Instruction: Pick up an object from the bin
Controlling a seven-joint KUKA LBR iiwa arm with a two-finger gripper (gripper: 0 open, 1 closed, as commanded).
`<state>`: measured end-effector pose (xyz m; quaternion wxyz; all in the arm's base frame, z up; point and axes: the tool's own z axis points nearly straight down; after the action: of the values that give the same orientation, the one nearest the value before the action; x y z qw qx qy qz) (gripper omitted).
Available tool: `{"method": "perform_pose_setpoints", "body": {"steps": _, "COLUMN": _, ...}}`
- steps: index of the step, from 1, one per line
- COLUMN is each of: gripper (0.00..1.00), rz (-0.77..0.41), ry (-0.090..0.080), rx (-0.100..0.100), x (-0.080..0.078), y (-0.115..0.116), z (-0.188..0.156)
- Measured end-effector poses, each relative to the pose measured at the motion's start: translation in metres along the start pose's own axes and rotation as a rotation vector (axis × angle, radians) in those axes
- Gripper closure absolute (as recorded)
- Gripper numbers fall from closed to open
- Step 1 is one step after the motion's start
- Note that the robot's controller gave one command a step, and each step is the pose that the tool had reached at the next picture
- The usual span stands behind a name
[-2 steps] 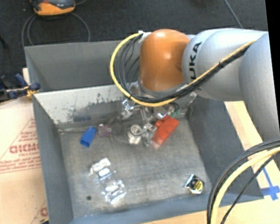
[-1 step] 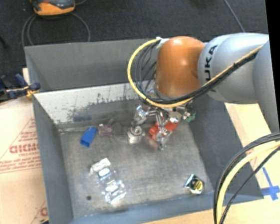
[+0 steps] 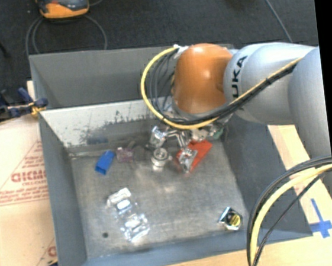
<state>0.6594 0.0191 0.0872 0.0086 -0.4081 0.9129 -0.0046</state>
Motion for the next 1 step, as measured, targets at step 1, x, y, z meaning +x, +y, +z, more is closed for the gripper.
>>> {"method": "perform_pose_setpoints", "body": {"steps": 1, "gripper": 0.0, "rz": -0.016, "ry": -0.015, "rx": -0.005, "x": 0.0164, "y": -0.0197, "z": 0.0045}}
